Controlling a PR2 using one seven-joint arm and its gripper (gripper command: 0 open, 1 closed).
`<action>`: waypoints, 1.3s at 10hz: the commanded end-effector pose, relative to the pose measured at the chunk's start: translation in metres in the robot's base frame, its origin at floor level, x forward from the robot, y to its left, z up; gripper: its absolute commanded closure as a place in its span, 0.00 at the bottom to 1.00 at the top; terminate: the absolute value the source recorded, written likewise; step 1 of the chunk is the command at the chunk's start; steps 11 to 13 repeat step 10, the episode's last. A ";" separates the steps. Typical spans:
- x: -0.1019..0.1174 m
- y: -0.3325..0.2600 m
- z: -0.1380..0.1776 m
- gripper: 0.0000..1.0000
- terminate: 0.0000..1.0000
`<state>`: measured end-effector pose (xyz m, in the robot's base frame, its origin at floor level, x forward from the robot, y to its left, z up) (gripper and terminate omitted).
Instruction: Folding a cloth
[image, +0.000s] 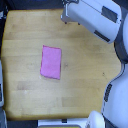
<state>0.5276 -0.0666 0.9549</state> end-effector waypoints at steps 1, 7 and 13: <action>0.011 -0.150 0.006 0.00 0.00; 0.006 -0.221 0.001 0.00 0.00; -0.010 -0.249 -0.005 0.00 1.00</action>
